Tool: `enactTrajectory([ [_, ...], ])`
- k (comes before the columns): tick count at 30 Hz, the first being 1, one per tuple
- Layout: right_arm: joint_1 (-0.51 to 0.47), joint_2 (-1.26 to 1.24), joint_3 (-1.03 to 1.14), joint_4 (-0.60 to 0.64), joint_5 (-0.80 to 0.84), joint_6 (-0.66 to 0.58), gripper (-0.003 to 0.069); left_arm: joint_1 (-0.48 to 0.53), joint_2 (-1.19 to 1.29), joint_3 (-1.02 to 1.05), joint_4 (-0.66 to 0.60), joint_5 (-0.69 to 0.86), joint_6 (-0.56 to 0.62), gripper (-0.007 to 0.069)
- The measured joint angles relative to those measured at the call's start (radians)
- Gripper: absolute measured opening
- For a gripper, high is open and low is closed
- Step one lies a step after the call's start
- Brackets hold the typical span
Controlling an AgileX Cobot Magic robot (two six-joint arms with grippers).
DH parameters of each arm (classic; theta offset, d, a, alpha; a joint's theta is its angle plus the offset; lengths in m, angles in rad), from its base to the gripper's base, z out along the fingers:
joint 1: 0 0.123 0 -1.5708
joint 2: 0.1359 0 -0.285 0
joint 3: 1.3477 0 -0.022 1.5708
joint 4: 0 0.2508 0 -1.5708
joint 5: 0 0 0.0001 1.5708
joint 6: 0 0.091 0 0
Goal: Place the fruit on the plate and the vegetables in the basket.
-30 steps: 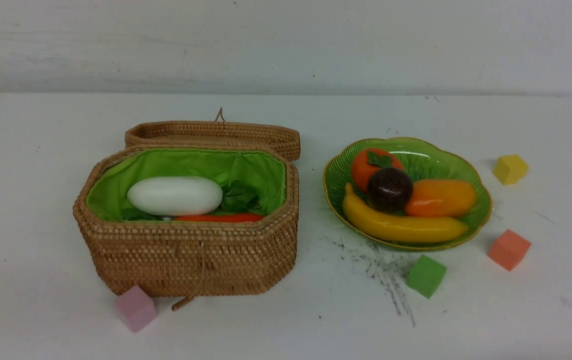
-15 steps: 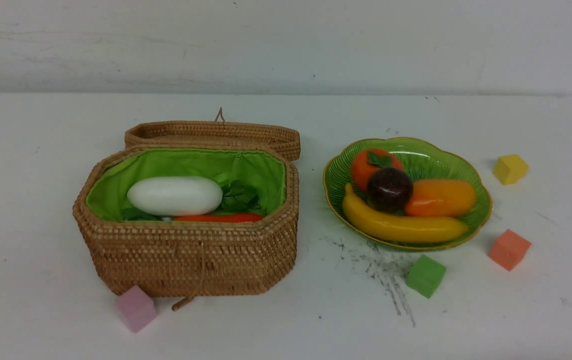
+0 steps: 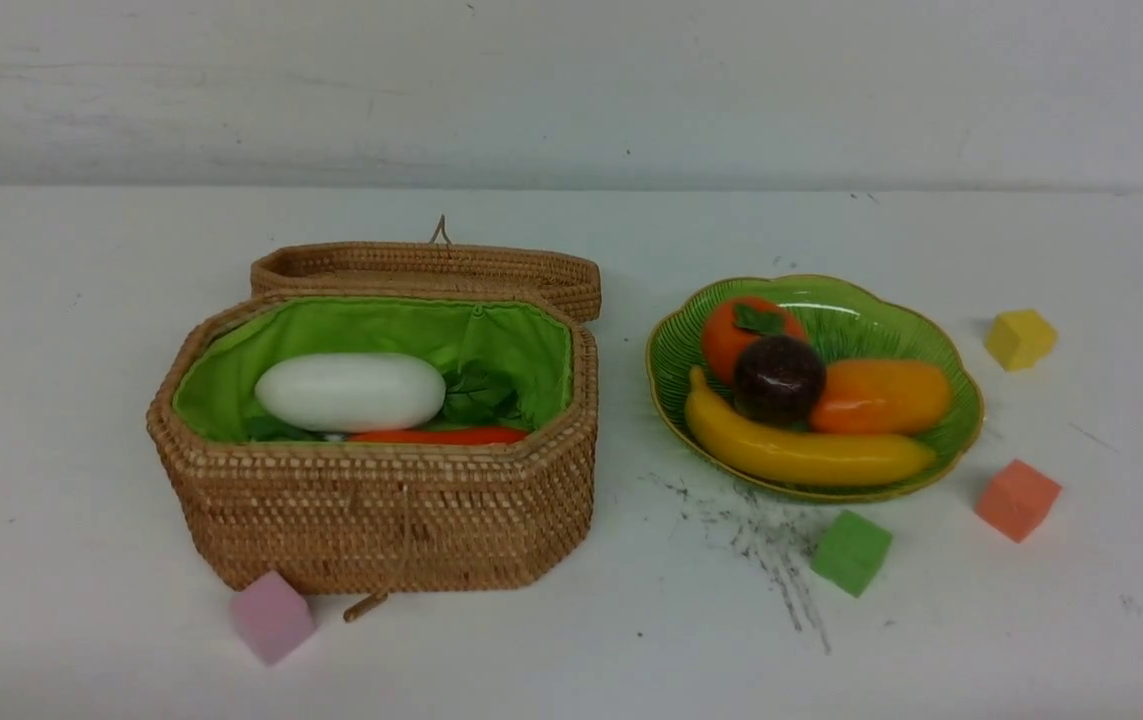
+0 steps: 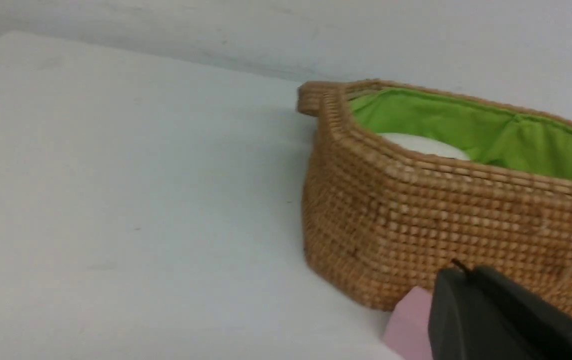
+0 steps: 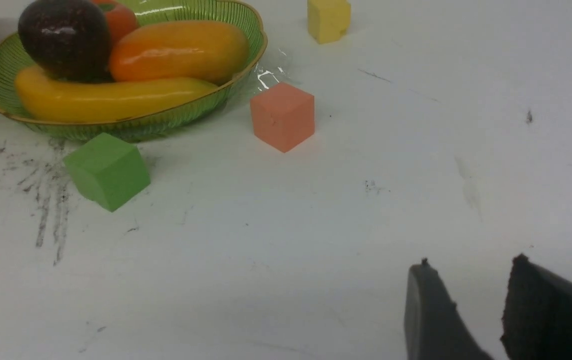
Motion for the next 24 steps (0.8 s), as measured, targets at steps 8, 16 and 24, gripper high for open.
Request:
enactTrajectory([
  [8,0.0,-0.001,0.0,0.001,-0.001,0.0,0.0243,0.052,-0.023,0.006,-0.043,0.218,0.0,-0.0005],
  [16,0.0,-0.002,0.001,0.001,-0.002,0.0,0.0244,0.052,-0.023,0.006,-0.064,0.228,0.0,0.0002],
  [24,0.0,-0.002,0.001,0.001,-0.002,0.0,0.0244,0.052,-0.023,0.006,-0.065,0.228,0.0,0.0008],
])
